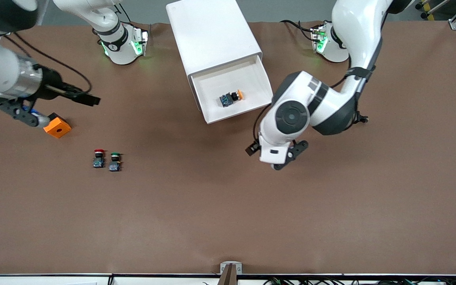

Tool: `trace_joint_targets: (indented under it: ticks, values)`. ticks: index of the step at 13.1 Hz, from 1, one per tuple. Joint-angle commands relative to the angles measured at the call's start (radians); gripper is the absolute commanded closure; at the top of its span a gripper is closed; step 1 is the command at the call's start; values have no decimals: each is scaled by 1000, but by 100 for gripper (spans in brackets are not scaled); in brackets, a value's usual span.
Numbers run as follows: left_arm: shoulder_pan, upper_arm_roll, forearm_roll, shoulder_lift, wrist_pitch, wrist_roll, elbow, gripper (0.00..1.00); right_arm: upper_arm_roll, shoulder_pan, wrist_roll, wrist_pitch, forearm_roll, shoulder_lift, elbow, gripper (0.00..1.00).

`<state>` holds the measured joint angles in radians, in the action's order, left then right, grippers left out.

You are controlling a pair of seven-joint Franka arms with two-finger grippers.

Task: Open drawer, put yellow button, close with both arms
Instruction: 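Push the drawer closed with the left gripper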

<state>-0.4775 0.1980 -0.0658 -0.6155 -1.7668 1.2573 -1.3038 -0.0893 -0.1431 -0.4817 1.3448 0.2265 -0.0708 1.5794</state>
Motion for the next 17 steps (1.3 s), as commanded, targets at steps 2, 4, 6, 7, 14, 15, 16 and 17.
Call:
trace_joint_targets:
  ticks: [2,4,6,7,14,15,16,17]
  values:
    - [-7,75,21,118,-86,-7,-191,0,19,123,240,54,-34,40,92,0]
    - [-7,113,23,192,-216,-12,-337,0,19,126,273,126,-71,100,176,0]
    - [-13,145,67,195,-241,-18,-365,0,22,123,302,218,-110,172,272,0]
    - [-16,161,87,189,-246,-18,-367,0,23,122,317,232,-124,178,275,0]
    - [-79,170,83,165,-269,-1,-365,0,22,122,399,244,-200,217,196,0]
    - [-99,172,78,160,-285,2,-367,0,20,125,423,229,-200,215,176,0]
    - [-121,172,75,158,-295,7,-367,0,20,125,436,212,-200,212,151,0]
    - [-128,172,72,157,-295,17,-367,0,19,126,436,198,-202,210,137,0]
